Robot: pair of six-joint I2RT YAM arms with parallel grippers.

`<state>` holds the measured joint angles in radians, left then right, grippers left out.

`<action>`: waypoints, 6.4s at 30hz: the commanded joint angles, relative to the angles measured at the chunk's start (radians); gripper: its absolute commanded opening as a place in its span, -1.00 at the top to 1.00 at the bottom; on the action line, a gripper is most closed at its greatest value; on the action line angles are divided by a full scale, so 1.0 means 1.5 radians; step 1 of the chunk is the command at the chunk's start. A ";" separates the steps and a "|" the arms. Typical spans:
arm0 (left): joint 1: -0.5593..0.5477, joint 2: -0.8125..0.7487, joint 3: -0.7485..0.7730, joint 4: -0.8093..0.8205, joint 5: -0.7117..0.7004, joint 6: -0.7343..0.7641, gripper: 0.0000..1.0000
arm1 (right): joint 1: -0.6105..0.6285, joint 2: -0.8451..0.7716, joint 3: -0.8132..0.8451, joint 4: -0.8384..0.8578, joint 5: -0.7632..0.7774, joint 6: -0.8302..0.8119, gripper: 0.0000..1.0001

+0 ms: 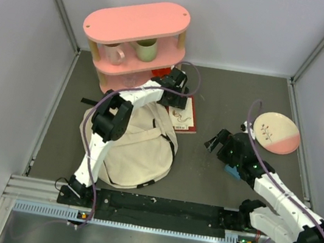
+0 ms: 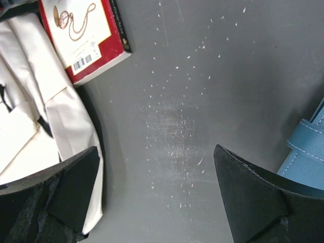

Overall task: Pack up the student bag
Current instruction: Adjust the book at the center of the board, then pick up the book from the center of the board.

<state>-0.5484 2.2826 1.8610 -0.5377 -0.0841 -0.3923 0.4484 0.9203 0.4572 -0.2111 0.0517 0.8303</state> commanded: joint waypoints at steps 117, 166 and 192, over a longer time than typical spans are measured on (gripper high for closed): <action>-0.109 -0.191 -0.339 0.335 0.307 -0.238 -0.01 | -0.222 0.411 -0.045 0.483 -0.394 -0.009 -0.32; -0.102 -0.433 -0.502 0.573 0.585 -0.170 1.00 | -0.262 0.004 -0.083 0.481 -0.602 0.061 0.42; -0.172 -0.484 -0.690 0.750 0.357 -0.290 -0.31 | -0.262 -0.280 -0.035 0.060 -0.452 0.000 1.00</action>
<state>-0.7887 1.6428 0.9413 0.4229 0.5194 -0.7635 0.0559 0.5224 0.3828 -0.0944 -0.6472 0.8291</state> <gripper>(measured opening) 0.576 0.177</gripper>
